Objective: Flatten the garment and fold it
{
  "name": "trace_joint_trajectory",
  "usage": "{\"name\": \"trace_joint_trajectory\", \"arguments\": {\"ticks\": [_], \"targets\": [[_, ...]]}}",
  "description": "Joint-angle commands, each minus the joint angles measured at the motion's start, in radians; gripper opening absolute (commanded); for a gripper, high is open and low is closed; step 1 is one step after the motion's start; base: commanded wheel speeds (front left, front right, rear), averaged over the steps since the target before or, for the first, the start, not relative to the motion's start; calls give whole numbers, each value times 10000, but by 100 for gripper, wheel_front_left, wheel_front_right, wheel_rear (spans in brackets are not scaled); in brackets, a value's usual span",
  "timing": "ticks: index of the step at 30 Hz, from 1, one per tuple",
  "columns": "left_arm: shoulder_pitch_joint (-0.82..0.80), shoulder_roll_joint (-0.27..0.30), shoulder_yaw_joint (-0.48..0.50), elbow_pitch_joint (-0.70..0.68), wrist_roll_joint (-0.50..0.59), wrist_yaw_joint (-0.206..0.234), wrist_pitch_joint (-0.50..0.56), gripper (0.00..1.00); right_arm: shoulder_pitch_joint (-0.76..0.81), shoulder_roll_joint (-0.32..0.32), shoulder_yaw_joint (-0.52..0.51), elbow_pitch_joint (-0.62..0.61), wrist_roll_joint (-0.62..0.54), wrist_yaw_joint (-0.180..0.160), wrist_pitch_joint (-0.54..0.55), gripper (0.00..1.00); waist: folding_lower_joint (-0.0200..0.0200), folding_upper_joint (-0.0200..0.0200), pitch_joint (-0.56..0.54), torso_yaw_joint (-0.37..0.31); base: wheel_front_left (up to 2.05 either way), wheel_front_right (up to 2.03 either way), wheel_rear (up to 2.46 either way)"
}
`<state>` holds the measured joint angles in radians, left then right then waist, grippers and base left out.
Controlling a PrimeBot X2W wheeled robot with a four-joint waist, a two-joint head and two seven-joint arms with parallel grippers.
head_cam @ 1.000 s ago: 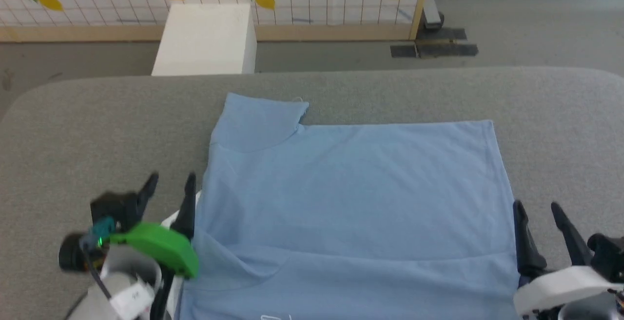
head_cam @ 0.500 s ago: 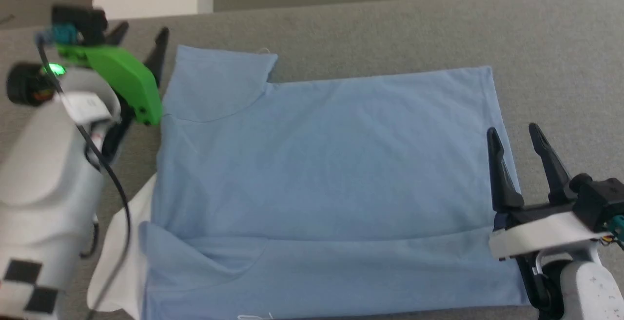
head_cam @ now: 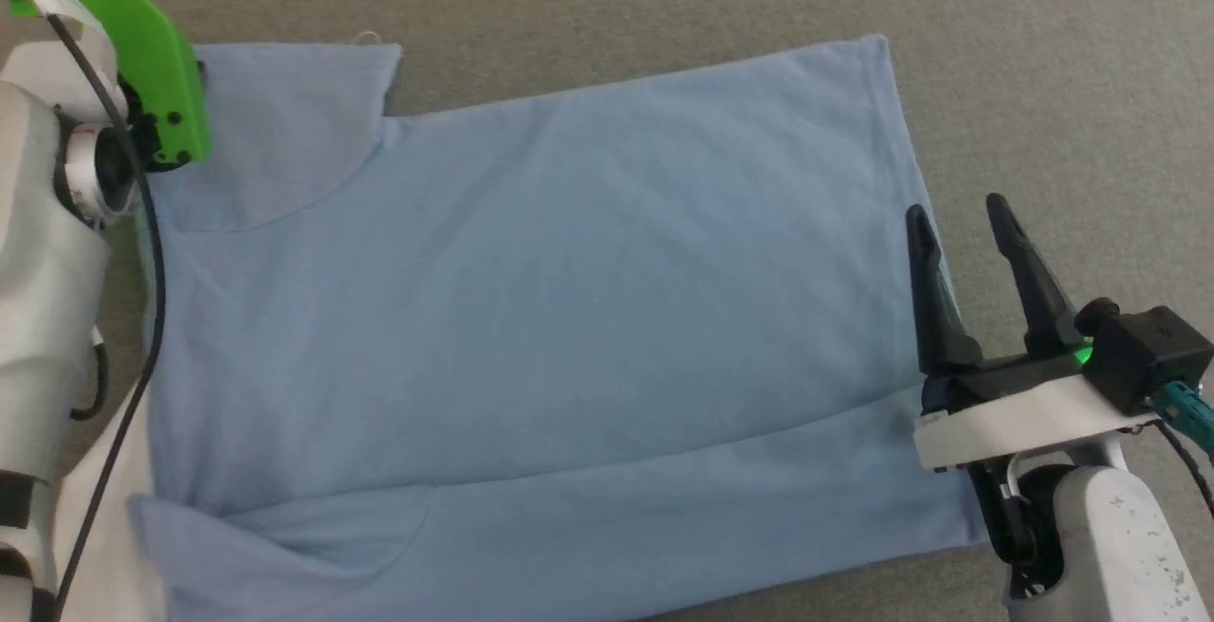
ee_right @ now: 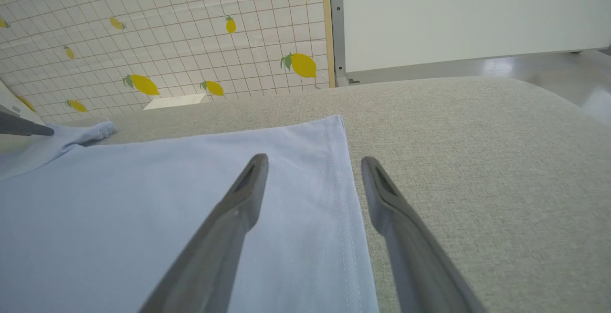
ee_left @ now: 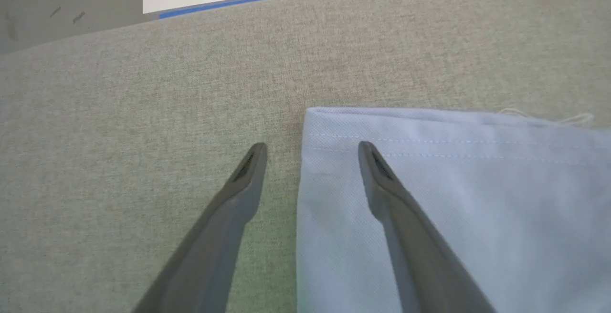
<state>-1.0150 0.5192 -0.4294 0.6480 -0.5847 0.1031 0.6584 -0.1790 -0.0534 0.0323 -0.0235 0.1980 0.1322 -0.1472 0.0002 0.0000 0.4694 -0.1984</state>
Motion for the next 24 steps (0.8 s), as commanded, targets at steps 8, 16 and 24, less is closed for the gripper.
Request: {"name": "trace_joint_trajectory", "arguments": {"ticks": [8, 16, 24], "targets": [[411, 438, 186, -374, -385, 372, 963, 26, -360, 29, 172, 508, 525, -15, -309, 100, -2, 0, 653, -687, 0, 0, 0], [771, 537, 199, -996, -430, 327, 572, 0, -1450, -6, 221, 850, 70, -15, 25, 100, -2, 0, 442, -541, 0, 0, 0], [643, 384, 107, -1304, -433, 163, 211, 0, -4505, -224, -14, 2481, -323, -15, 3376, 100, -2, 0, 531, -209, 0, 0, 0]]}}
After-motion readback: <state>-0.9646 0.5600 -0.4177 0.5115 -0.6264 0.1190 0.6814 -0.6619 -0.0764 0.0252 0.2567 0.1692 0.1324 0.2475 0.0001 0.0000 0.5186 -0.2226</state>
